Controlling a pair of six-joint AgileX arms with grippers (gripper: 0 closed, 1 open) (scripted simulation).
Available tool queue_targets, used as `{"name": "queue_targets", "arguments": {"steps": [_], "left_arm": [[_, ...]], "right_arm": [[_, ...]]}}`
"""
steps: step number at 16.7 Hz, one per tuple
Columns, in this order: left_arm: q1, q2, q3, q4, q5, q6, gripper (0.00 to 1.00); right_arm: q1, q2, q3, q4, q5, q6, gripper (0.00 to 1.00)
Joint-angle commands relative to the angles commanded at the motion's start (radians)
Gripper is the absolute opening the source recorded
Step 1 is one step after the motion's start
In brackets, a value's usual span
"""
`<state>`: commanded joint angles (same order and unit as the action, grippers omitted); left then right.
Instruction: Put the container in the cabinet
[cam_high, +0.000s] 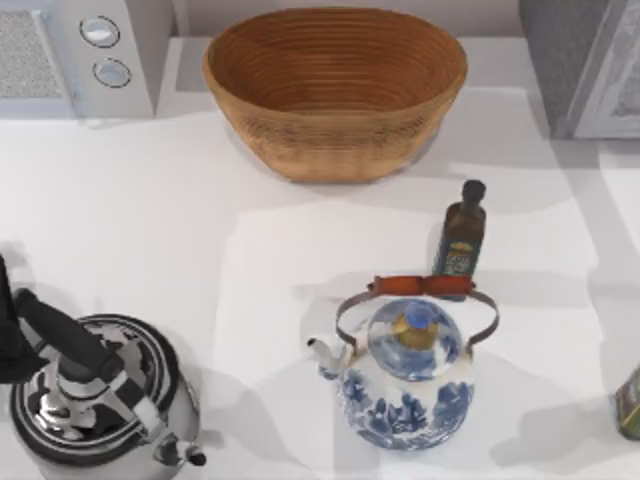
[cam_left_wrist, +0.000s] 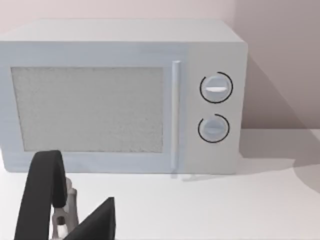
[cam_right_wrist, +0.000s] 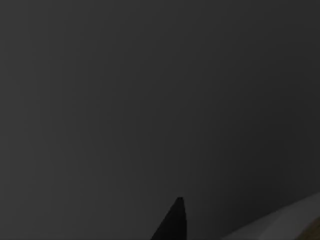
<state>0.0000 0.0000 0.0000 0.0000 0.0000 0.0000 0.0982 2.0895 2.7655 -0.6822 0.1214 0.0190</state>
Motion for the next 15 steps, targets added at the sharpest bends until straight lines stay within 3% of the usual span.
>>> {"name": "queue_targets", "arguments": {"steps": [1, 14, 15], "left_arm": [[0.0, 0.0, 0.0, 0.0, 0.0, 0.0, 1.0], [0.0, 0.0, 0.0, 0.0, 0.0, 0.0, 1.0], [0.0, 0.0, 0.0, 0.0, 0.0, 0.0, 1.0]], "right_arm": [[0.0, 0.0, 0.0, 0.0, 0.0, 0.0, 0.0], [0.0, 0.0, 0.0, 0.0, 0.0, 0.0, 0.98], [0.0, 0.0, 0.0, 0.0, 0.0, 0.0, 1.0]]}}
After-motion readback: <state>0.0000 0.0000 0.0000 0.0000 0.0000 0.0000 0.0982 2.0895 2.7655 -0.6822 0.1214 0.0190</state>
